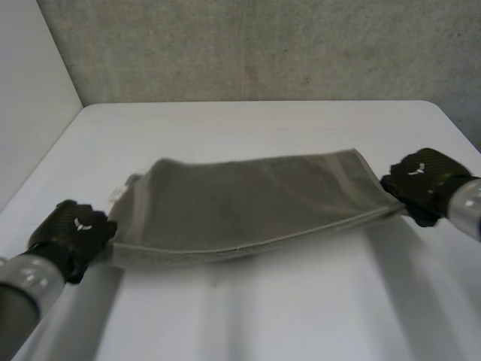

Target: Fold the towel.

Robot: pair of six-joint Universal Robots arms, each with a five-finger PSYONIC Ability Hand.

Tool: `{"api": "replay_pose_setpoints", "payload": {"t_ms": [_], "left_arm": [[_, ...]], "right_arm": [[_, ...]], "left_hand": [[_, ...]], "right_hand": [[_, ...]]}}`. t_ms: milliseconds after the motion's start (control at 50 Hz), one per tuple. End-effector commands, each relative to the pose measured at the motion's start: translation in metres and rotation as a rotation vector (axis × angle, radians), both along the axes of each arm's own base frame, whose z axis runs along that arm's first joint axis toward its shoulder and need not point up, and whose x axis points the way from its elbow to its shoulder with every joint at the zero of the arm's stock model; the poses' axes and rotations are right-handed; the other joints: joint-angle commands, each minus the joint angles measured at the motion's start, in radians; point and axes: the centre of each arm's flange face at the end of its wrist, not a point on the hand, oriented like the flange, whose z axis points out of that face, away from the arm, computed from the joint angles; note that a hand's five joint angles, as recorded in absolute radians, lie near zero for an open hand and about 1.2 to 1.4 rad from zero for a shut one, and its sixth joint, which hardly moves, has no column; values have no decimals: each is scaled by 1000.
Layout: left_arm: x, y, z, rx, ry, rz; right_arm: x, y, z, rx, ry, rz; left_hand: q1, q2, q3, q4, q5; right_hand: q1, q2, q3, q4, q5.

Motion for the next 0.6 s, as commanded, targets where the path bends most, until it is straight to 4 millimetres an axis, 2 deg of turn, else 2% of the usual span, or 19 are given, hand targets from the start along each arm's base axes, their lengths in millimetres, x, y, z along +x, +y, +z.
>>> {"api": "replay_pose_setpoints", "payload": {"t_ms": [20, 80, 120, 140, 160, 200, 220, 260, 280, 300, 320, 360, 380, 420, 440, 460, 480, 520, 600], "left_arm": [[1, 17, 21, -20, 14, -37], [-1, 8, 23, -36, 25, -53], [-4, -1, 15, -19, 27, -61], [-6, -12, 4, 5, 23, -65], [-6, -12, 4, 5, 23, -65], [-12, -36, -11, 11, 20, -65], [-12, -36, -11, 11, 20, -65], [-18, -63, -24, 2, 18, -67], [-18, -63, -24, 2, 18, -67], [-21, -77, -32, -1, 17, -68], [-21, -77, -32, -1, 17, -68], [-28, -106, -41, -30, 17, -70], [-28, -106, -41, -30, 17, -70], [-36, -133, -48, -78, 27, -76], [-36, -133, -48, -78, 27, -76], [-38, -147, -52, -104, 31, -69], [-38, -147, -52, -104, 31, -69], [-43, -170, -61, -139, 33, -56], [-45, -185, -70, -151, 27, -34]], "right_arm": [[-9, 24, 16, -7, 92, 35], [-7, 21, 12, -9, 99, 38], [-7, 16, 8, -10, 102, 33], [-7, 9, 0, -6, 107, 25], [-7, 9, 0, -6, 107, 25], [-7, -11, -20, 6, 123, 2], [-7, -11, -20, 6, 123, 2], [-5, -31, -31, -26, 137, -26], [-5, -31, -31, -26, 137, -26], [2, -38, -35, -50, 141, -22], [2, -38, -35, -50, 141, -22], [25, -50, -51, -92, 145, 19], [25, -50, -51, -92, 145, 19], [38, -71, -65, -154, 143, 17], [38, -71, -65, -155, 143, 17], [43, -81, -70, -190, 140, 12], [43, -81, -71, -190, 140, 12], [52, -105, -82, -272, 125, 7], [63, -125, -91, -355, 103, 15]], "left_hand": [[201, 179, 180, 179, 178], [201, 179, 180, 179, 178], [201, 179, 180, 179, 178], [201, 179, 180, 179, 178], [201, 179, 180, 179, 178], [201, 179, 180, 179, 178], [201, 179, 180, 179, 178], [201, 179, 180, 179, 178], [201, 179, 180, 179, 178], [201, 179, 180, 179, 178], [201, 179, 180, 179, 178], [201, 179, 180, 179, 178], [201, 179, 180, 179, 178], [201, 179, 180, 179, 178], [201, 179, 180, 179, 178], [201, 179, 180, 179, 178], [201, 179, 180, 179, 178], [201, 179, 180, 179, 178], [201, 179, 180, 179, 178]], "right_hand": [[447, 223, 212, 202, 197], [447, 223, 212, 202, 197], [447, 223, 212, 202, 197], [447, 223, 212, 202, 197], [447, 223, 212, 202, 197], [447, 223, 212, 202, 197], [447, 223, 212, 202, 197], [447, 223, 212, 202, 197], [447, 223, 212, 202, 197], [447, 223, 212, 202, 197], [447, 223, 212, 202, 197], [447, 223, 212, 202, 197], [447, 223, 212, 202, 197], [447, 223, 212, 202, 197], [447, 223, 212, 202, 197], [447, 223, 212, 202, 197], [447, 223, 212, 202, 197], [447, 223, 212, 202, 197], [447, 223, 212, 202, 197]]}}
